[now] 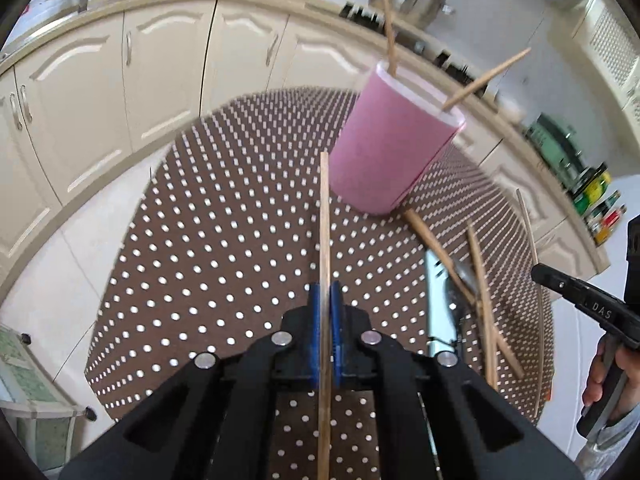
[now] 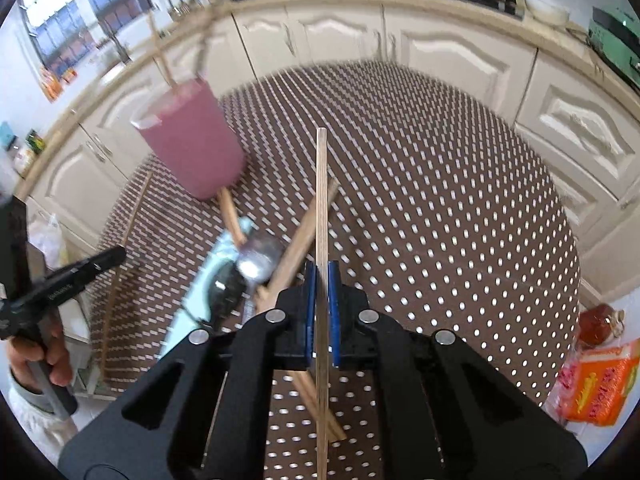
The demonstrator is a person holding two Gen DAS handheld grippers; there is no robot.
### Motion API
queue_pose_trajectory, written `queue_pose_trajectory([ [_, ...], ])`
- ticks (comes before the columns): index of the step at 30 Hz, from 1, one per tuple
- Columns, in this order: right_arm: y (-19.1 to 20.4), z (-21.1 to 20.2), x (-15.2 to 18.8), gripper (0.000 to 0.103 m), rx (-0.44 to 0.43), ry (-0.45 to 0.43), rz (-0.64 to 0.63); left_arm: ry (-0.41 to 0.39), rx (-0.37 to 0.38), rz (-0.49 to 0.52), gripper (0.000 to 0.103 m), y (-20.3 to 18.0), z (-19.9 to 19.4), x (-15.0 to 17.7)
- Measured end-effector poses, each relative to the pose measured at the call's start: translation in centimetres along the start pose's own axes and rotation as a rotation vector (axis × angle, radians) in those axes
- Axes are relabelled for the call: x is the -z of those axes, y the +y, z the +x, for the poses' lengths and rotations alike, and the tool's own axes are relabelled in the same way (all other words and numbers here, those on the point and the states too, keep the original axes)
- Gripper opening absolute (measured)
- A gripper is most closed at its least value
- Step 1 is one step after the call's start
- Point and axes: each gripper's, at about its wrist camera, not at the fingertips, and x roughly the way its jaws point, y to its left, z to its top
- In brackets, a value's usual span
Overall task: Organize utensils
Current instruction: 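Lift both held chopsticks upright and carry them above the pink cup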
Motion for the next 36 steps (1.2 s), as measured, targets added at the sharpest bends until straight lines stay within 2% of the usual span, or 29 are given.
queue_pose_trajectory([
  [6,1.3,-4.7,-1.0,0.006,-0.042,-0.138,-0.024,-0.177,0.033,0.047,0.005,-1.1,-5.1,0.1],
  [11,3.5,-7.9,-1.8,0.006,-0.094,-0.264,-0.044,-0.328,0.087,0.13,0.005,-4.2,-8.4,-0.9],
  [17,5.6,-7.9,-3.6,0.006,-0.137,-0.394,-0.046,-0.462,0.124,0.185,0.005,-7.1,-10.5,-2.8],
  [21,7.2,-7.5,-5.0,0.006,-0.157,-0.461,-0.042,-0.539,0.15,0.202,0.005,-8.7,-10.7,-4.4],
  [24,8.1,-7.3,-5.9,0.007,-0.171,-0.507,-0.044,-0.56,0.124,0.226,0.005,-9.8,-10.2,-5.7],
  [32,10.0,-6.1,-9.9,0.007,-0.204,-0.648,-0.052,-0.688,0.143,0.233,0.005,-10.9,-9.0,-9.9],
  [36,10.0,-5.1,-11.3,0.007,-0.211,-0.702,-0.033,-0.827,0.198,0.213,0.005,-10.9,-8.6,-11.0],
])
